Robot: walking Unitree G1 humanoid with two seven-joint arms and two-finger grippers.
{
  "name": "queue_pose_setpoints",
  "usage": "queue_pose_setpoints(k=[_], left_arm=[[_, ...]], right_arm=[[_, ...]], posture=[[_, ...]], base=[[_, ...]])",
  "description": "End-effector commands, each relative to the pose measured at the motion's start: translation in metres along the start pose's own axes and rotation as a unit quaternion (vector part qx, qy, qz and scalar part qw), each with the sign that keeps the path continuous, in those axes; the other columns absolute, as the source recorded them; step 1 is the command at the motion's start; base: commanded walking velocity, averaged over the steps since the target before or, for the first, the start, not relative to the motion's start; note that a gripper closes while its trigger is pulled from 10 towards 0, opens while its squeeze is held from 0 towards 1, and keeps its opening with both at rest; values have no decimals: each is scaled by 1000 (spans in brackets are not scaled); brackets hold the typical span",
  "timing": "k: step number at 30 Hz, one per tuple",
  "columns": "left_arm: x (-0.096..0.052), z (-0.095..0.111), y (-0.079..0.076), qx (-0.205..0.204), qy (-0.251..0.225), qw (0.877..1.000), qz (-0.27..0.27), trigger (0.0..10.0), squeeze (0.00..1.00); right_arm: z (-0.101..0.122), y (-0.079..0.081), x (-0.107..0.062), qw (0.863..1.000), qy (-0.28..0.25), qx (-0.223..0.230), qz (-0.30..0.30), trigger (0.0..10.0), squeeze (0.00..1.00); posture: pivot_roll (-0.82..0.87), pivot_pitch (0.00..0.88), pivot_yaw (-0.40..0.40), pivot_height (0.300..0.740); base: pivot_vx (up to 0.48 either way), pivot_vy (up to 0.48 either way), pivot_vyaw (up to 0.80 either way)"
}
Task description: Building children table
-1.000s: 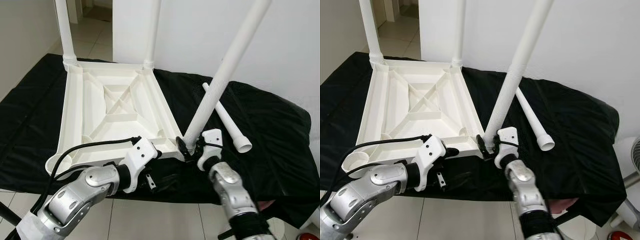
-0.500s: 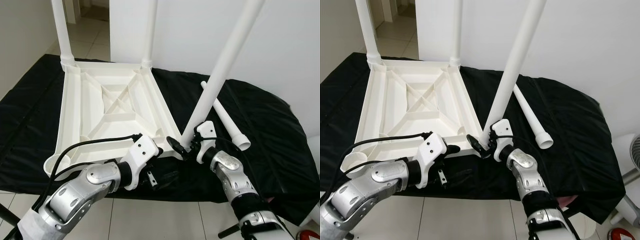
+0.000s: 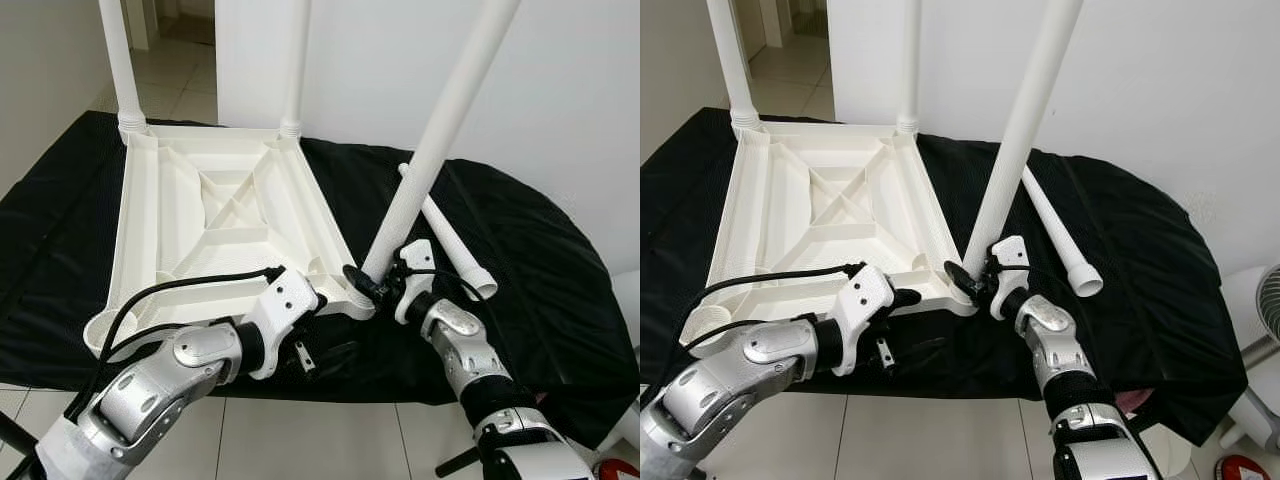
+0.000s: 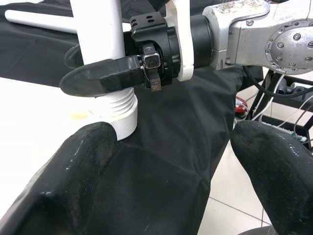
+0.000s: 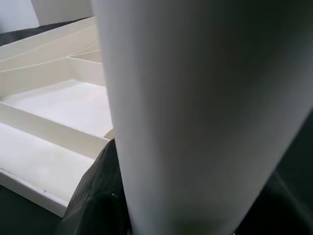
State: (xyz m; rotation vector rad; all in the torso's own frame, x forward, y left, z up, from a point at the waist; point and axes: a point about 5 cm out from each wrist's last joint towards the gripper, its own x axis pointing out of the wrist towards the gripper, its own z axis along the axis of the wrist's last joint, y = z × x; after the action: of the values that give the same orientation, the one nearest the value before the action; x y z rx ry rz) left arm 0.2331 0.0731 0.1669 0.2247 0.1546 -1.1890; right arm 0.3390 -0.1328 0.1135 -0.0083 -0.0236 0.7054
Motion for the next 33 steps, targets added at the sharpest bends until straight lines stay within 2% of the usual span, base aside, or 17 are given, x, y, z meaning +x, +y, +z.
queue_pose_setpoints(k=[1, 2, 3, 6, 7, 12, 14, 15, 17, 21, 23, 26, 29, 30, 31, 32, 33], left_arm=[[1, 0, -9, 0, 4, 998, -70, 10000, 0], [1, 0, -9, 0, 4, 998, -70, 10000, 0], [0, 0, -9, -2, 4, 998, -70, 10000, 0], [0, 0, -9, -2, 5, 998, -70, 10000, 0], [0, 0, -9, -3, 5, 998, -70, 10000, 0], [1, 0, -10, -4, 4, 998, -69, 10000, 0], [1, 0, -11, -4, 3, 998, -69, 10000, 0], [1, 0, -11, -4, 3, 998, -69, 10000, 0], [2, -1, -11, -5, 2, 998, -68, 10000, 0], [2, -1, -11, -5, 2, 998, -69, 10000, 0], [2, -1, -11, -4, 2, 998, -68, 10000, 0], [2, -1, -10, -4, 3, 998, -68, 10000, 0], [2, -1, -10, -3, 3, 998, -68, 10000, 0], [2, -1, -10, -3, 4, 998, -67, 10000, 0], [2, -1, -10, -3, 4, 998, -67, 10000, 0], [2, -2, -10, -3, 4, 998, -68, 10000, 0], [2, -2, -10, -3, 4, 998, -68, 10000, 0]], right_arm=[[-18, 6, -3, 999, 30, 31, 8, 9294, 0], [-18, 6, -3, 999, 30, 31, 8, 9294, 0], [-16, 5, -2, 999, 31, 29, -21, 10000, 0], [-17, 4, -1, 998, 43, 16, -46, 10000, 0], [-19, 4, 0, 996, 53, 15, -76, 10000, 0], [-20, 4, 0, 989, 58, 23, -136, 10000, 0], [-21, 5, -1, 979, 61, 45, -189, 10000, 0], [-21, 5, -1, 979, 61, 45, -189, 10000, 0], [-21, 8, -1, 968, 60, 46, -241, 10000, 0], [-21, 9, -2, 962, 59, 46, -261, 10000, 0], [-19, 21, -2, 939, 55, 40, -337, 10000, 0], [-19, 24, -2, 934, 58, 40, -350, 10000, 0], [-16, 32, 0, 937, 47, 34, -344, 10000, 0], [-14, 33, 0, 939, 42, 32, -340, 10000, 71], [-14, 33, 0, 939, 42, 32, -340, 10000, 71], [-13, 33, -1, 940, 37, 33, -336, 10000, 573], [-13, 33, -1, 940, 37, 33, -336, 10000, 573]], posture=[[37, 0, -129, 740], [37, 0, -129, 740], [38, 0, -131, 740], [37, 0, -134, 740], [37, 0, -134, 740], [36, 0, -138, 740], [34, 0, -140, 740], [34, 0, -140, 740], [34, 0, -141, 740], [34, 0, -145, 740], [37, 0, -152, 740], [37, 0, -152, 740], [36, 0, -153, 740], [36, 0, -153, 740], [36, 0, -153, 740], [37, 0, -155, 740], [37, 0, -155, 740]], base=[[0, 0, 0], [0, 0, 0], [0, 0, 0], [0, 0, 0], [0, 0, 0], [0, 0, 0], [0, 0, 0], [0, 0, 0], [0, 0, 0], [0, 0, 0], [0, 0, 0], [0, 0, 0], [0, 0, 0], [0, 0, 0], [0, 0, 0], [0, 0, 0], [0, 0, 0]])
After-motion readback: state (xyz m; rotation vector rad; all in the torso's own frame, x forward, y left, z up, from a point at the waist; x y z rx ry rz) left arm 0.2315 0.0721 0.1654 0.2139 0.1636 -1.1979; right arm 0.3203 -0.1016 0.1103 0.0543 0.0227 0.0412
